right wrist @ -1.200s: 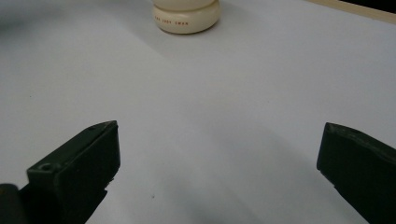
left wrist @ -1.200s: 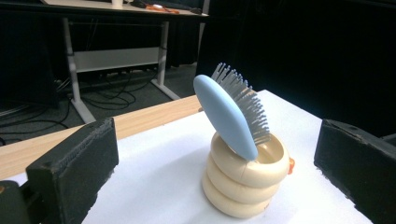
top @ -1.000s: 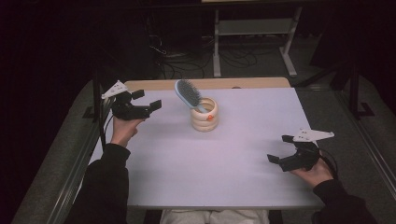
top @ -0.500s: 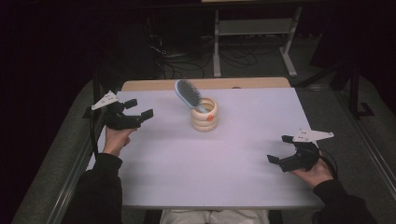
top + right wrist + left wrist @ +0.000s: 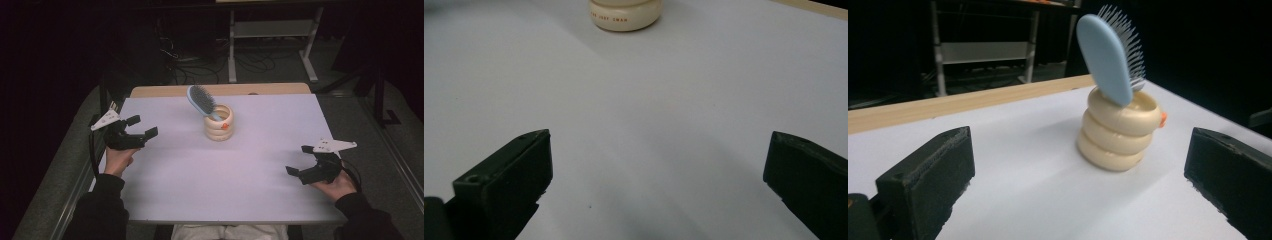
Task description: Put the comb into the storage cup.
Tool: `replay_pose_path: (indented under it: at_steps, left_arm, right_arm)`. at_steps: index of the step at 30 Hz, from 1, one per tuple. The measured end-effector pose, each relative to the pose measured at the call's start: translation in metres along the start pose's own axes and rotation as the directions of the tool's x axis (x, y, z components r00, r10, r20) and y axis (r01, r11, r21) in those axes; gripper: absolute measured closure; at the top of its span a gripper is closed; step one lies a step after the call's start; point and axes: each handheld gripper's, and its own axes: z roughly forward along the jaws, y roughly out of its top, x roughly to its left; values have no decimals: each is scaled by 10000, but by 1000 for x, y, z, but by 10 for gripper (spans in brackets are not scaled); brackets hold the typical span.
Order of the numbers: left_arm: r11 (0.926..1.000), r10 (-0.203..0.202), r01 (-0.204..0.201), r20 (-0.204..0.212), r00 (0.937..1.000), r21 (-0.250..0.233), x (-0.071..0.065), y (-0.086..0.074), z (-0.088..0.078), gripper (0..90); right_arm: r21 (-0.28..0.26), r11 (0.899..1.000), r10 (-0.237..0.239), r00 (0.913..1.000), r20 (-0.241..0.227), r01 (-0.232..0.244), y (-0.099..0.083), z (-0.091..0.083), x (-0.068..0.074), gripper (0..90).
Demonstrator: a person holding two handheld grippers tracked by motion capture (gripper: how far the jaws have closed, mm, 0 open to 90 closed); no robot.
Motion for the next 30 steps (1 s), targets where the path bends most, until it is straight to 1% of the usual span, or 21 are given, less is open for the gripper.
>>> replay_pose_path:
  at_steps: [4, 10, 12, 17, 19, 20, 22, 25, 27, 30]
  left_arm:
    - [9998, -204, 205, -110, 9997, 49, 4, -10, -5, 0]
    - [9994, -209, 201, -310, 9993, -267, 5, -17, -17, 0]
    - [9994, -255, 247, -307, 9992, -262, 5, -19, -21, 0]
    - [9996, -126, 117, -355, 9993, -251, 1, -27, -33, 0]
    - [9999, -117, 114, -383, 9992, -83, -2, -31, -38, 0]
    - [10000, -45, 44, -414, 9991, -27, -3, -33, -40, 0]
    - [10000, -62, 63, -401, 9992, 18, -6, -34, -44, 0]
    - [9998, 106, -100, -441, 9990, 159, -11, -35, -47, 0]
    - [9987, 310, -290, -467, 9984, 414, -13, -35, -49, 0]
    - [9964, 387, -349, -479, 9981, 767, -12, -37, -48, 0]
  right_arm:
    - [52, 10000, -6, 10000, -23, 6, 0, 1, 0, 0]
    - [-71, 9999, 97, 9999, -85, -98, 0, -1, 0, 0]
    - [-93, 9999, 124, 9999, -97, -124, 0, -2, 0, 0]
    - [-111, 9998, 138, 9998, -110, -140, 0, -2, 0, 0]
    - [-144, 9996, 229, 9996, -189, -231, 1, -2, -1, 0]
    - [-187, 9995, 261, 9994, -241, -266, 1, -3, -1, 0]
    - [-321, 9990, 298, 9992, -269, -307, 2, -4, 0, 0]
    - [-475, 9983, 317, 9990, -308, -331, 3, -5, 0, 0]
    - [-532, 9977, 392, 9986, -346, -410, 3, -6, 0, 0]
    - [-592, 9972, 428, 9985, -330, -447, 3, -7, -1, 0]
